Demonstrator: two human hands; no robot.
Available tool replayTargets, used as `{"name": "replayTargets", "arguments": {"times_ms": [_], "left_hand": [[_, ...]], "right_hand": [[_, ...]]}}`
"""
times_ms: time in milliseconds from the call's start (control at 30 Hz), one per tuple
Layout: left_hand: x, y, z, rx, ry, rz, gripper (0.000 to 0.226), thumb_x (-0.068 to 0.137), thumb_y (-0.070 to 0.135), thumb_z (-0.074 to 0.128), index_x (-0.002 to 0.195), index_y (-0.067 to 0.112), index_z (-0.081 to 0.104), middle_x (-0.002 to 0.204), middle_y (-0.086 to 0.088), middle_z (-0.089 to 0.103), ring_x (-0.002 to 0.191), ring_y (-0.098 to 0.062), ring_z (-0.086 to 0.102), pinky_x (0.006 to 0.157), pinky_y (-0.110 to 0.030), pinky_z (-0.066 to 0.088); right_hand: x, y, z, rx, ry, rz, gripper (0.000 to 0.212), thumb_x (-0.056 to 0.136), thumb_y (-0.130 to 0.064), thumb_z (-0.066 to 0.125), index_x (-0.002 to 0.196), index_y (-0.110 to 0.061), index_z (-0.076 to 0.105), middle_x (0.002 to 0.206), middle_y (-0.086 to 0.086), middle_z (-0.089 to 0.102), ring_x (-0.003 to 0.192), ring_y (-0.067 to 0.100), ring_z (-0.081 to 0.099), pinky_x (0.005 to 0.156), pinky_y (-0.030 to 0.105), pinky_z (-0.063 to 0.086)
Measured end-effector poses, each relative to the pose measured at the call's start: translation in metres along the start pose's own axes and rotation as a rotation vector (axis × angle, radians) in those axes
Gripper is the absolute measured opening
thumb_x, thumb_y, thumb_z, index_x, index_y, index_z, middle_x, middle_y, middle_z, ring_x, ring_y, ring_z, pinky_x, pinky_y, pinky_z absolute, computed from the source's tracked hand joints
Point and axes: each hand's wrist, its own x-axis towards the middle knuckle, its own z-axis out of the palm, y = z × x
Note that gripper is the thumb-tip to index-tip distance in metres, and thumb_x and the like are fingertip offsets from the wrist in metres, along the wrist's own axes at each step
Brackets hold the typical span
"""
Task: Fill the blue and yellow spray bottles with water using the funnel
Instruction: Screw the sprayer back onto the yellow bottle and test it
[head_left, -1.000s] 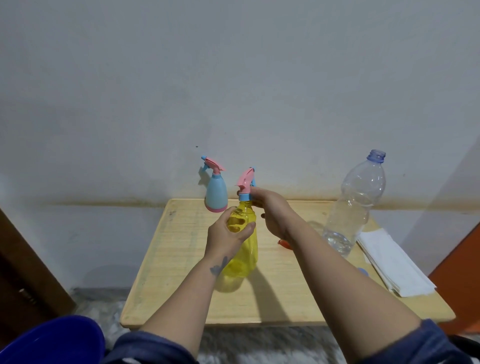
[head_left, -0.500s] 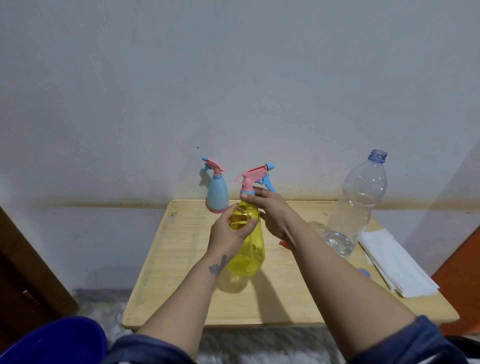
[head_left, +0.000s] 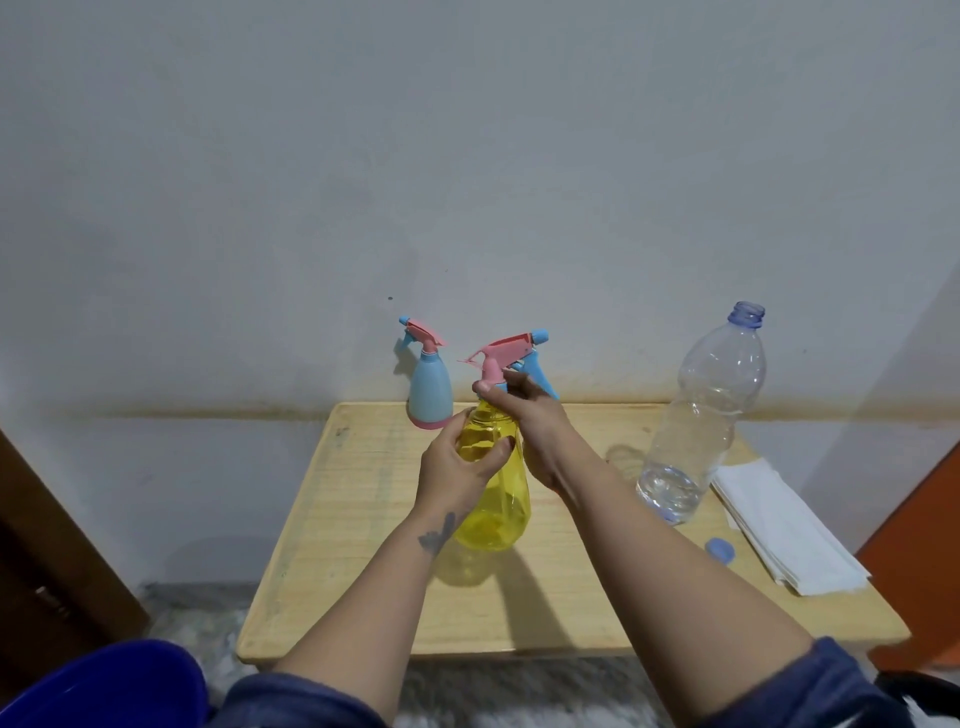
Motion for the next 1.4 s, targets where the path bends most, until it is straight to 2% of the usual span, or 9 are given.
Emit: {"name": "replayTargets", "arguments": {"times_ms": [133,267,333,600,800,900,1100,1300,1400], "left_hand": [[-0.002,-0.001,0.001,0.058,-0.045,-0.008,0.044,0.080,0.032,0.074,0.121,0.026,0.058,0.097,0.014,0.066,0.091,-0.001,0.061,0.068,-0.016,0.044],[0.001,0.003,-0.001,0.013,-0.061,0.001,0.042,0.081,0.032,0.074,0.120,0.025,0.061,0.096,0.014,0.066,0.091,-0.001,0.061,0.068,-0.015,0.044],[0.002,0.004,-0.002,-0.012,-0.077,-0.001,0.043,0.081,0.033,0.074,0.121,0.024,0.061,0.098,0.012,0.067,0.093,-0.003,0.062,0.070,-0.016,0.045],[0.002,-0.001,-0.003,-0.021,-0.072,-0.005,0.040,0.079,0.033,0.076,0.116,0.027,0.062,0.099,0.011,0.069,0.094,-0.008,0.064,0.073,-0.017,0.046],[0.003,0.000,-0.005,-0.100,-0.283,-0.113,0.019,0.083,0.030,0.072,0.100,0.034,0.065,0.104,-0.005,0.072,0.100,-0.025,0.068,0.088,-0.039,0.053],[0.005,-0.003,-0.005,-0.061,-0.284,-0.133,0.025,0.081,0.032,0.074,0.105,0.033,0.065,0.102,0.000,0.072,0.098,-0.018,0.067,0.088,-0.034,0.053],[-0.006,-0.011,0.004,0.058,-0.133,-0.071,0.032,0.079,0.029,0.076,0.105,0.036,0.060,0.093,0.013,0.069,0.090,-0.006,0.065,0.074,-0.019,0.048],[-0.009,-0.004,0.004,-0.024,-0.448,-0.182,0.035,0.082,0.028,0.074,0.115,0.021,0.064,0.101,0.001,0.072,0.097,-0.013,0.067,0.087,-0.026,0.053],[-0.015,-0.006,0.014,-0.008,-0.509,-0.212,0.033,0.082,0.035,0.073,0.113,0.026,0.064,0.108,-0.001,0.071,0.103,-0.015,0.066,0.094,-0.029,0.050]], "right_hand": [[-0.002,-0.005,0.002,-0.158,0.055,-0.063,0.051,0.075,-0.023,0.080,0.116,-0.011,0.051,0.099,0.004,0.057,0.084,0.012,0.059,0.067,0.022,0.049],[-0.004,-0.010,-0.004,-0.211,-0.116,-0.014,0.015,0.093,-0.019,0.055,0.105,-0.022,0.063,0.109,0.001,0.063,0.105,0.018,0.058,0.086,0.028,0.049],[-0.004,-0.008,-0.011,-0.137,-0.184,-0.004,0.024,0.094,-0.017,0.047,0.105,-0.025,0.067,0.121,0.002,0.064,0.114,0.016,0.057,0.098,0.033,0.046],[-0.004,-0.010,-0.019,-0.107,-0.059,0.009,0.035,0.086,-0.005,0.065,0.120,-0.003,0.058,0.100,0.006,0.064,0.085,0.004,0.058,0.066,0.013,0.036],[0.002,-0.016,-0.031,-0.135,-0.304,0.081,0.017,0.085,-0.015,0.066,0.100,-0.011,0.074,0.124,0.008,0.065,0.119,0.021,0.055,0.099,0.032,0.041],[0.004,-0.010,-0.030,-0.156,-0.214,0.041,0.008,0.087,-0.012,0.066,0.090,-0.012,0.073,0.111,0.008,0.069,0.115,0.026,0.058,0.098,0.034,0.047],[-0.001,0.013,-0.019,-0.274,-0.007,-0.039,0.026,0.085,-0.015,0.070,0.108,-0.005,0.069,0.110,0.010,0.069,0.107,0.028,0.062,0.098,0.044,0.049],[-0.002,0.000,-0.035,-0.195,-0.189,0.098,0.059,0.074,-0.040,0.076,0.127,-0.023,0.055,0.123,0.003,0.064,0.117,0.020,0.059,0.094,0.040,0.052],[-0.007,0.000,-0.039,-0.188,-0.232,0.094,0.043,0.094,-0.037,0.053,0.134,-0.019,0.052,0.127,0.000,0.065,0.119,0.018,0.059,0.088,0.029,0.049]]}}
